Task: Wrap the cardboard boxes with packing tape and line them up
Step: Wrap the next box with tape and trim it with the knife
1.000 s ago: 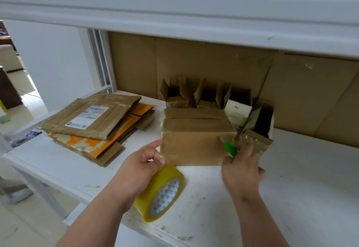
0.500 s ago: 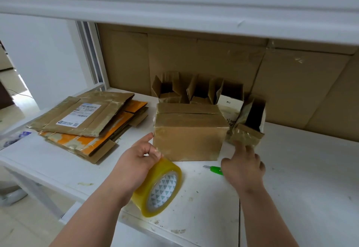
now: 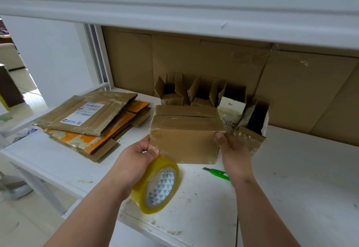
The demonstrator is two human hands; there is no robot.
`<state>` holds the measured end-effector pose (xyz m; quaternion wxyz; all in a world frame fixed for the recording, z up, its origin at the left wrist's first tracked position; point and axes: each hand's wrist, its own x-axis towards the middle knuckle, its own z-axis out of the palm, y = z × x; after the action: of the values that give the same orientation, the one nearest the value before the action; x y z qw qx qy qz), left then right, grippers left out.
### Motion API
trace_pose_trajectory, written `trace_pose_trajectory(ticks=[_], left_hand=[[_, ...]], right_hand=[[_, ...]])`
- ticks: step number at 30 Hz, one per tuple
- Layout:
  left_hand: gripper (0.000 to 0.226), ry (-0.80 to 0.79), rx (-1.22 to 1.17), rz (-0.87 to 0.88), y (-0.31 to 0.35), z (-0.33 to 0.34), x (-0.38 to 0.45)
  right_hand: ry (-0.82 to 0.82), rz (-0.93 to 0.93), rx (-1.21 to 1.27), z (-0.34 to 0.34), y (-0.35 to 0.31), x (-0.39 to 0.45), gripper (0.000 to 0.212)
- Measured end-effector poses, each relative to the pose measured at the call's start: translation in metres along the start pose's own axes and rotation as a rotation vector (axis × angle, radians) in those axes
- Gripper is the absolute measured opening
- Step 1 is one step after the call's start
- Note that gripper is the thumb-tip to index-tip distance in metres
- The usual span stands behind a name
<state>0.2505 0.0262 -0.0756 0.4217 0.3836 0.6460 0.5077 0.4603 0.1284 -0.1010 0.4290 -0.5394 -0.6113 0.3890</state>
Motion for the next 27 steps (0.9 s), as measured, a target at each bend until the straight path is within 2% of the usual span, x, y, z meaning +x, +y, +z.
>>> trace_pose_trajectory(ticks=[2, 4, 8, 11, 17, 20, 25, 27], left_hand=[[0.034, 0.017, -0.004, -0.010, 0.001, 0.000, 0.000], [0.030, 0.039, -0.016, -0.026, -0.002, 0.000, 0.003], [0.028, 0.084, -0.009, -0.035, -0.004, 0.002, 0.003], [0.028, 0.093, -0.023, -0.020, 0.002, 0.005, -0.005], [0.019, 0.204, -0.035, 0.025, -0.001, 0.004, -0.020], [0.020, 0.232, 0.011, 0.061, -0.005, 0.005, -0.030], [0.021, 0.180, 0.046, 0.139, -0.010, 0.013, -0.048], [0.021, 0.149, 0.078, 0.181, -0.009, 0.016, -0.054]], right_hand=[[-0.008, -0.020, -0.054, -0.002, 0.003, 0.002, 0.013], [-0.024, -0.010, -0.071, -0.003, 0.005, 0.002, 0.009], [-0.027, 0.047, 0.003, -0.003, 0.013, -0.001, 0.022], [-0.030, 0.088, 0.120, -0.003, 0.011, -0.003, 0.028], [-0.062, 0.118, 0.426, -0.011, -0.002, -0.013, 0.023], [-0.051, 0.106, 0.496, -0.016, -0.001, -0.014, 0.016], [-0.130, 0.121, 0.426, -0.026, -0.005, -0.022, 0.061], [-0.151, 0.138, 0.443, -0.033, -0.005, -0.027, 0.064]])
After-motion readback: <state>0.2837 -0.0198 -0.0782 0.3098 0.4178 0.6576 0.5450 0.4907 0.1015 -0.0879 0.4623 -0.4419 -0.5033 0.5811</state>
